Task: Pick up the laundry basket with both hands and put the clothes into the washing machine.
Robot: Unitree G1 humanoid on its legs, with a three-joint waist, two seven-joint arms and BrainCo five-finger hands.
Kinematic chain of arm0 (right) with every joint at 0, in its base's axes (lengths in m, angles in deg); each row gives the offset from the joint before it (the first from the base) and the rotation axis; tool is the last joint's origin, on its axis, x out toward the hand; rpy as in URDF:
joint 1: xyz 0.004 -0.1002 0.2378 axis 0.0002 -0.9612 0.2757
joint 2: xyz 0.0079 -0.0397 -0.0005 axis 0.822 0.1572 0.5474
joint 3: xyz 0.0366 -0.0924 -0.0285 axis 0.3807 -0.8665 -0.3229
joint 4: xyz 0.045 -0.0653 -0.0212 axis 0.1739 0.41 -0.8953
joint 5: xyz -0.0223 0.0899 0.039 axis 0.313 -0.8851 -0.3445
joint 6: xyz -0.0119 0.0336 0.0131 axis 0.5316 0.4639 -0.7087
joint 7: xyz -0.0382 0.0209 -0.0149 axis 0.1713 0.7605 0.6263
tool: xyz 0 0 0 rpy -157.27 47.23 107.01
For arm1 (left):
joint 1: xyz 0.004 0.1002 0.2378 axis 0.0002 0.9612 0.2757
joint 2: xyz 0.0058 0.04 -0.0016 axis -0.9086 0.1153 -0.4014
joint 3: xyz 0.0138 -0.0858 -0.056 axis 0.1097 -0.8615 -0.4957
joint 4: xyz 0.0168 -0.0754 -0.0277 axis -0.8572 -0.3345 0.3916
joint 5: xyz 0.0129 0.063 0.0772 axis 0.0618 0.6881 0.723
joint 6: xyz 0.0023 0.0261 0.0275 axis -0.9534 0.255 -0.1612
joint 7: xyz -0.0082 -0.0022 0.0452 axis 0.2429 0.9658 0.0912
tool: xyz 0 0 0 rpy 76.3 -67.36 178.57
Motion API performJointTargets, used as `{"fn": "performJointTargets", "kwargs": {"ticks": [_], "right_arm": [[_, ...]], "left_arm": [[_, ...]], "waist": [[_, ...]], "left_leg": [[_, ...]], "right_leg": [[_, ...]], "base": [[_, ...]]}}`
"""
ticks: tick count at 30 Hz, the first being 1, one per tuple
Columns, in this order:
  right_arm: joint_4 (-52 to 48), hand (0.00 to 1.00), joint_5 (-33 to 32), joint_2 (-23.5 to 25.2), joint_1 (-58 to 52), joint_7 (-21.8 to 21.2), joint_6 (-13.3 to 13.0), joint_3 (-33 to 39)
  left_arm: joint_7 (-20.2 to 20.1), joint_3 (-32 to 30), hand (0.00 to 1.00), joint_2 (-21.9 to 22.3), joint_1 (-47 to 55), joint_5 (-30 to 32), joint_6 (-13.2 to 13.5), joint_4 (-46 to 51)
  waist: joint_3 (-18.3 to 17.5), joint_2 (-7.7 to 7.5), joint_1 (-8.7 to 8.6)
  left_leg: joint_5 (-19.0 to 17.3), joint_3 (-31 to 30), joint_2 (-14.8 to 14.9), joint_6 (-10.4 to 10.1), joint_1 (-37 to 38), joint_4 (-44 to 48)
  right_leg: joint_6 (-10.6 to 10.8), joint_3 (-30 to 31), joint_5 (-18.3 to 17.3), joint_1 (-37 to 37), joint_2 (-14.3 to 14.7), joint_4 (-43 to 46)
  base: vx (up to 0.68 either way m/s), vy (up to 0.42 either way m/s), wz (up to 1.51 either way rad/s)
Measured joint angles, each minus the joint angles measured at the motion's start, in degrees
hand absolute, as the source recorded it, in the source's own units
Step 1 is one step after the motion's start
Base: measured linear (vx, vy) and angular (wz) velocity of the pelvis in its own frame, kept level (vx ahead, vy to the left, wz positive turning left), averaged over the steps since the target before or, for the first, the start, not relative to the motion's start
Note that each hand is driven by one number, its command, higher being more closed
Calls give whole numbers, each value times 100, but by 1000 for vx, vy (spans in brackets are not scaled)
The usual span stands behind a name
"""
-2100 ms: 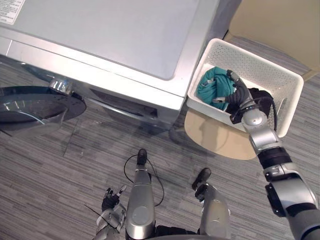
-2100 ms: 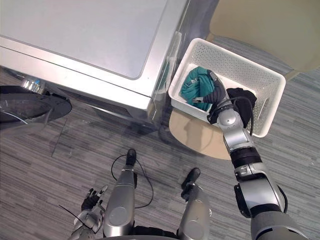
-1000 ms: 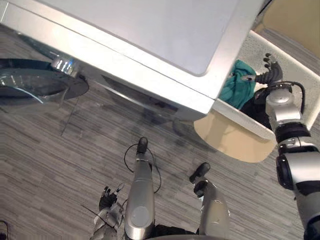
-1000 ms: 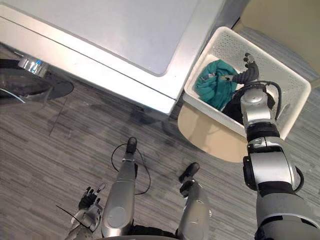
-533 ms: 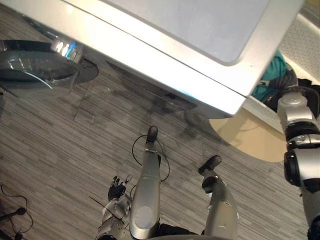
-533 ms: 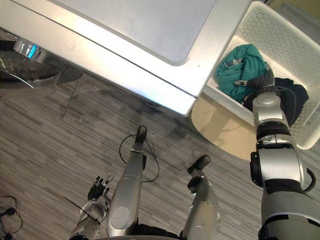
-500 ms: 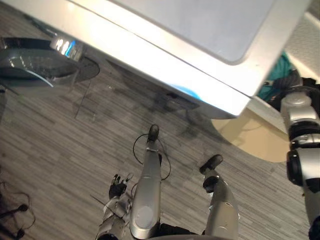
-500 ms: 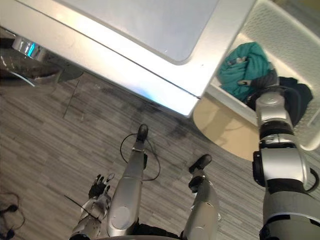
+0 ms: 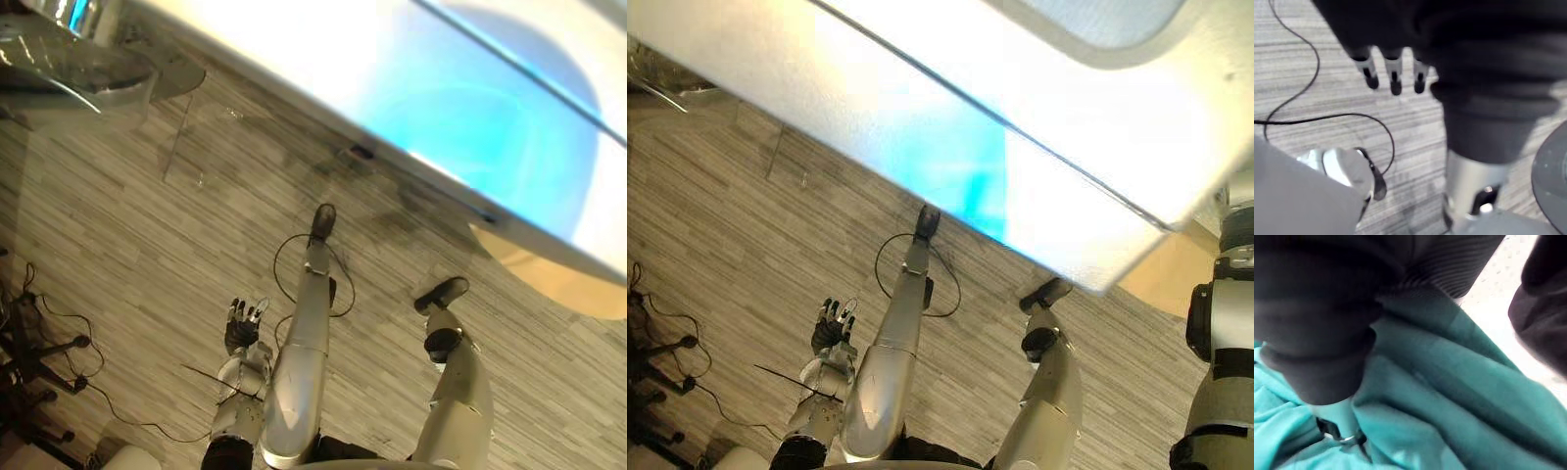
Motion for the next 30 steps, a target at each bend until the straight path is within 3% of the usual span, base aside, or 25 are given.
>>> {"fn": "performJointTargets", "kwargs": {"ticks": [5,9,13,16,18,25,29,30], "right_arm": [[-288,100,-35,252,-532,98,-10,192],[-424,100,-480,906,-1114,125,1,667],[-989,100,-1745,1664,-1839,138,16,1727],[-1378,100,-2790,2011,-2169,196,-54,2273],[-1922,100,-3524,2241,-2465,207,-232,2699],[-3533,100,-4454,2887,-3164,355,-875,3695],[-4272,100,-4567,3377,-3867,335,-895,3704],[-4486,100,-4567,3598,-4231,318,-899,3695]], "left_arm": [[16,-150,0,29,0,-7,6,21],[32,-200,0,31,0,-54,9,99],[102,-456,0,40,4,-104,-20,25],[107,-667,0,28,92,-106,-72,-119],[98,-869,0,-47,135,-115,-154,-401],[94,-1161,0,-303,168,-224,-486,-1408],[47,-1313,0,-379,229,-220,-558,-1703],[-38,-1379,0,-410,276,-218,-646,-1916]], "waist": [[-237,-45,-23],[-323,-110,-127],[-328,-172,-208],[-332,-287,-274],[-354,-469,-406],[-457,-913,-697],[-556,-1027,-823],[-777,-1050,-880]], "left_leg": [[15,-29,49,-6,-4,95],[7,2,109,-3,148,267],[-78,193,134,85,552,269],[-99,316,100,118,823,298],[-118,395,72,152,1007,294],[-247,750,10,205,2021,229],[-308,927,17,219,2671,44],[-314,994,18,221,2876,-68]], "right_leg": [[-6,-65,-6,63,12,39],[-25,-110,-18,366,34,44],[-72,-42,-156,649,-80,265],[-43,60,-220,817,-170,420],[-32,105,-260,943,-274,486],[76,288,-337,1729,-462,498],[145,358,-337,2256,-467,318],[177,362,-324,2417,-458,200]], "base": [[81,-3,3],[50,12,5],[-21,15,8],[-33,1,6],[-31,4,8],[23,-15,0],[45,-29,-9],[49,-17,-12]]}}
